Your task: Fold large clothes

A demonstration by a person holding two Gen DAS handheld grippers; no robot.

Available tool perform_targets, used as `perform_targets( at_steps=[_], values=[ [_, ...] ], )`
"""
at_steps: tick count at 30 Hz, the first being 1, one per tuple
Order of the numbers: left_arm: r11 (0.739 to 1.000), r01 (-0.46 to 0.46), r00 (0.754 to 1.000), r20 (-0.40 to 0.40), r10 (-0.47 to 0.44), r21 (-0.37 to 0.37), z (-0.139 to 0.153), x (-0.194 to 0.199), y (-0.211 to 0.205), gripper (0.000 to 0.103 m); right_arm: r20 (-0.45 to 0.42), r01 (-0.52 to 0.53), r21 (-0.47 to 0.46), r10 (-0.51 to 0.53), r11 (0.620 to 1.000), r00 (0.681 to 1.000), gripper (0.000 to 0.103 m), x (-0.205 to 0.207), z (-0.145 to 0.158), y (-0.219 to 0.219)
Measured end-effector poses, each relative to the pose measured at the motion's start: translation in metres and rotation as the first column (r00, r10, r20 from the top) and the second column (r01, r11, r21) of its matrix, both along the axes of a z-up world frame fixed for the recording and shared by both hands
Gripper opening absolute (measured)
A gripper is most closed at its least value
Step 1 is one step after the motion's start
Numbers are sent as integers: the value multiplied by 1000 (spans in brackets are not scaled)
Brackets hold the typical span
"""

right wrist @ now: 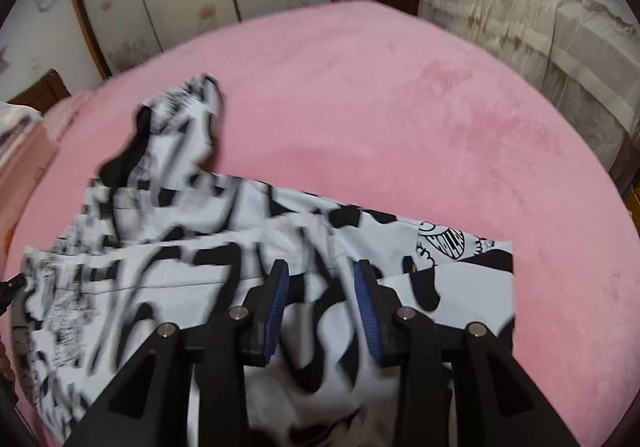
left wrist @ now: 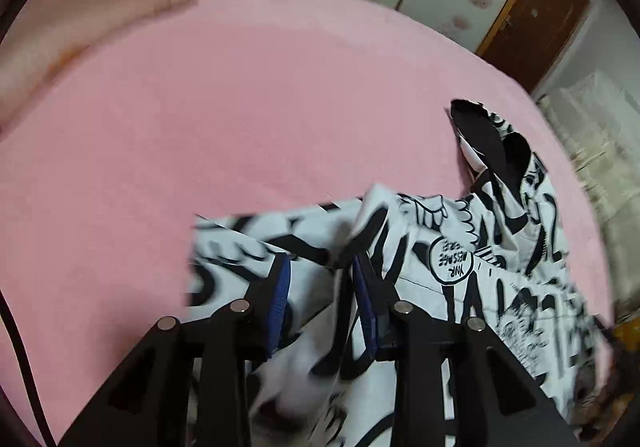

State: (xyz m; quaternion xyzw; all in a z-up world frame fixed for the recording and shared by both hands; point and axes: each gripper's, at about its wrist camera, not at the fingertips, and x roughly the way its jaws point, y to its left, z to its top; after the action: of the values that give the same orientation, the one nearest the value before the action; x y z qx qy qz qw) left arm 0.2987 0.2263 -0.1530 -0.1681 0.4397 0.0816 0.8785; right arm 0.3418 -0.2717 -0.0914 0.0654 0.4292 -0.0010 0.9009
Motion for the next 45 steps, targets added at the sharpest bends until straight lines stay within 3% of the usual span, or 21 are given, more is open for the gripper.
perform_targets(
  at_steps=[3,8,13,16,18,20,24,27,28,30,37,45],
  values=[
    [995,39,998,42,-43,91,26,-25,-19,30,41,-69,-30,70,997,997,34,-25,18,35],
    [987,136,986,91,-143,85,44,-72,-72,32,73,-253,-9,253,967,965,34,-73,29,106],
    [972,181,978,75,-194,150,21,-112,-130,42,42,-378,-47,380,925,924,34,-114,-1,163],
    [967,164,985,15,-170,194,-7,-123,-139,42,-33,-390,-56,389,919,921,33,-121,-33,161],
    [973,125,992,-31,-121,193,-22,-125,-123,42,-28,-399,-20,398,917,917,25,-123,-42,144],
    [981,55,997,-63,-44,187,-37,-125,-93,42,-19,-387,6,387,922,922,5,-123,-40,122],
    [992,-11,999,-29,14,125,-44,-130,-44,41,-15,-218,-105,217,970,976,7,-115,-39,65],
    [995,-20,999,-34,24,101,-45,-129,-30,31,-31,-49,-152,45,987,999,7,-106,-44,10],
    [995,-20,999,-34,23,98,-46,-129,-29,31,-31,0,-153,-5,988,1000,5,-105,-47,-10],
    [993,-21,999,-37,25,118,-46,-129,-33,31,-26,38,-49,-39,998,999,0,-109,-49,-43],
    [990,-77,994,-64,85,115,-51,-122,-34,31,-11,102,-54,-103,993,995,0,-119,-47,-50],
    [987,-59,994,-80,71,149,-51,-123,-38,31,-13,104,-85,-106,991,994,2,-114,-52,-40]
  ],
)
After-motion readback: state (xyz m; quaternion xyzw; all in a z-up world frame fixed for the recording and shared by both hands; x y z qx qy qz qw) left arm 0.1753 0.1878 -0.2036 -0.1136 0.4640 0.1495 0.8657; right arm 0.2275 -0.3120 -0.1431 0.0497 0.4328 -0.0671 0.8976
